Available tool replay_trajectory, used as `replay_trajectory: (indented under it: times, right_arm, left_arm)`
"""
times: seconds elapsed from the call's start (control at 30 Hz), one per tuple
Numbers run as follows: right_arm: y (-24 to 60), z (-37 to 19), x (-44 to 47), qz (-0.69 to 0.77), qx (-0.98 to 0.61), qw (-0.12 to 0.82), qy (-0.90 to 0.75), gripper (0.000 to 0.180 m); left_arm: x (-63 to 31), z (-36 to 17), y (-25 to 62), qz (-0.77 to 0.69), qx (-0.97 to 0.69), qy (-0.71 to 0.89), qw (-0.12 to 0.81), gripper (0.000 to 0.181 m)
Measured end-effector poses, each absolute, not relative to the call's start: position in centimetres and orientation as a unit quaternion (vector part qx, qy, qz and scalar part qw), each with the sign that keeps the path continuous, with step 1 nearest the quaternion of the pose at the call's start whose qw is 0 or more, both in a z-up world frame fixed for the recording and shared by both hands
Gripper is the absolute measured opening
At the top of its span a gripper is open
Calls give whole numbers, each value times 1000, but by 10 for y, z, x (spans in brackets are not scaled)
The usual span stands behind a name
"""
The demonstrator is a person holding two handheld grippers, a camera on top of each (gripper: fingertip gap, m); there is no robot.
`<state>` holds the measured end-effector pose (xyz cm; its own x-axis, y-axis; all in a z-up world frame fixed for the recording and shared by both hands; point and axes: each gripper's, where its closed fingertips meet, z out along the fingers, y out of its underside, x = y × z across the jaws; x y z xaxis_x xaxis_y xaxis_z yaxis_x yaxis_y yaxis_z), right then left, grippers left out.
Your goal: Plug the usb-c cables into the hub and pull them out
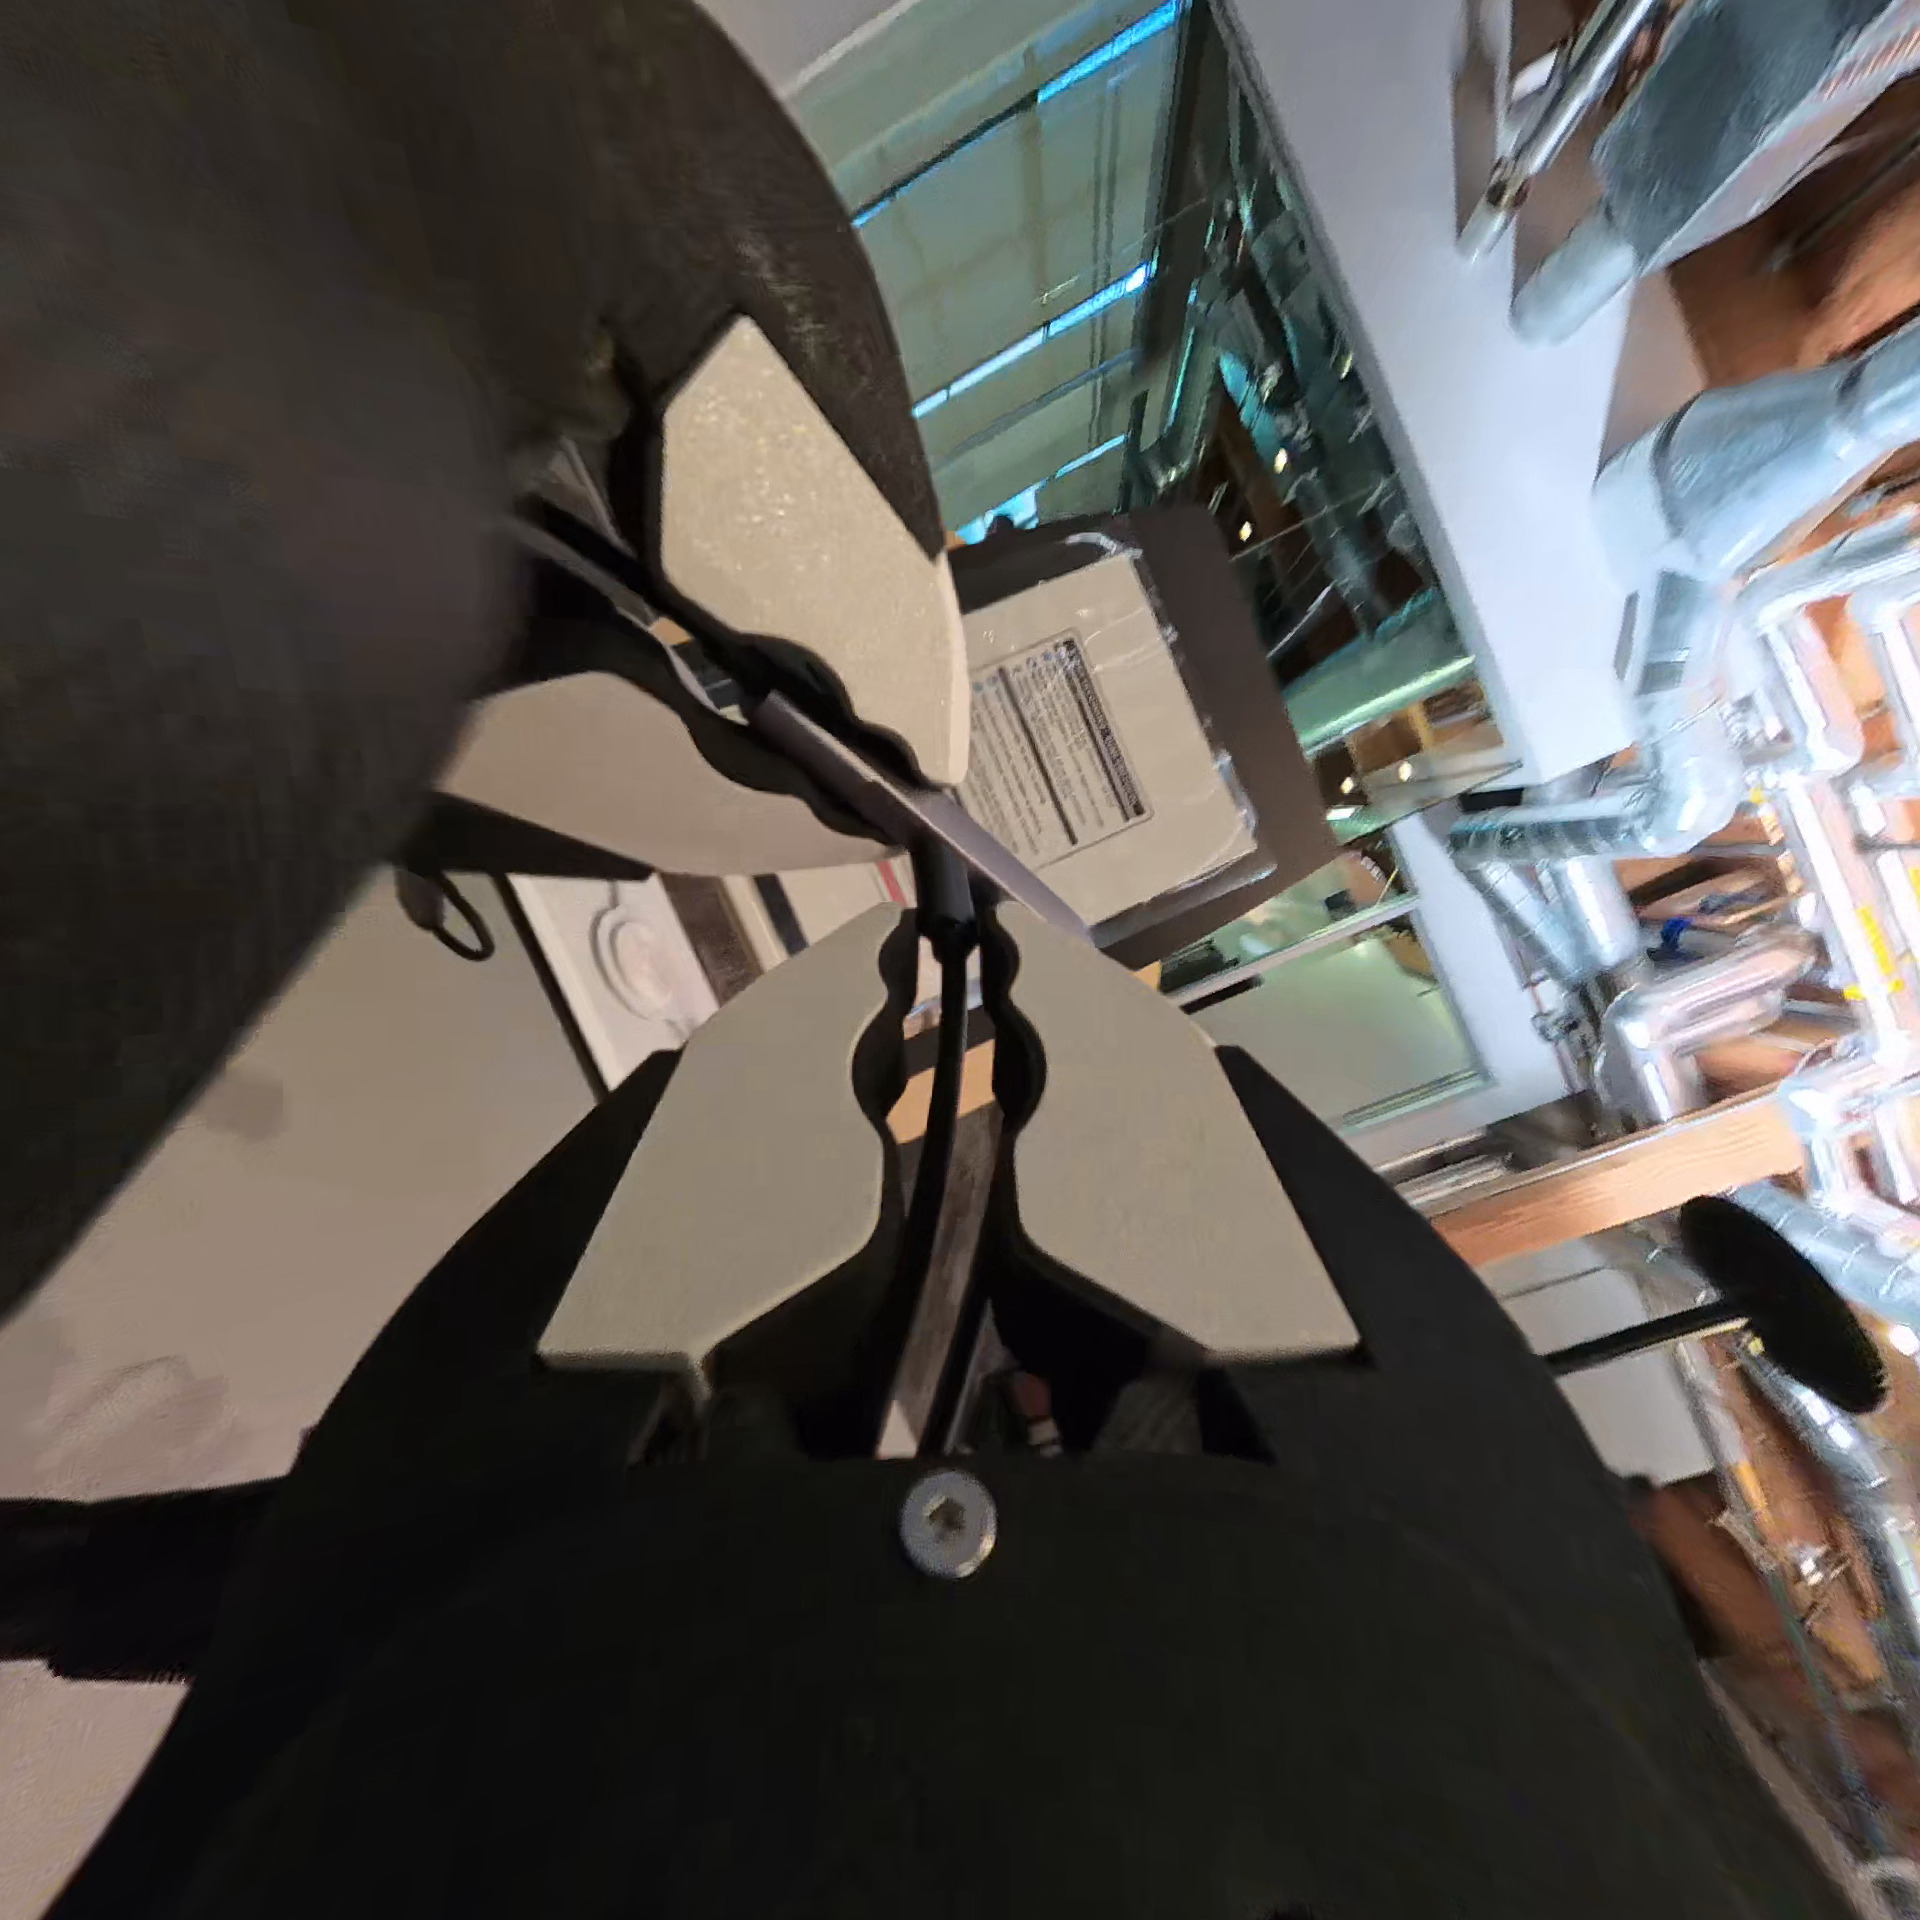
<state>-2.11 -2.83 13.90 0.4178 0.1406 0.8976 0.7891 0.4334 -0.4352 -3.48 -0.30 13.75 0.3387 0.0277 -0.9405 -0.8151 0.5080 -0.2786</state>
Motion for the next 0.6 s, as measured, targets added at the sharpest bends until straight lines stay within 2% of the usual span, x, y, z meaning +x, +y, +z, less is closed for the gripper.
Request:
replay_trajectory:
  times: [0.1, 0.27, 0.4, 0.5, 0.6]
  right_arm:
    - [-35, 142, -24, -264, -433, 701, -502, 11]
    - [-45, 144, -30, -186, -436, 717, -511, 11]
    - [-48, 143, -26, -205, -425, 707, -526, 13]
    - [-54, 136, -28, -159, -442, 690, -551, 16]
    - [-74, 159, -26, -64, -431, 735, -519, 15]
  left_arm:
    - [-36, 140, -7, 275, -403, 501, 715, 10]
    - [-32, 139, -14, 256, -385, 518, 720, 10]
    - [-26, 130, -17, 225, -387, 550, 705, 10]
    - [-24, 122, -19, 198, -393, 575, 690, 10]
    - [-28, 128, -16, 173, -411, 556, 702, 10]
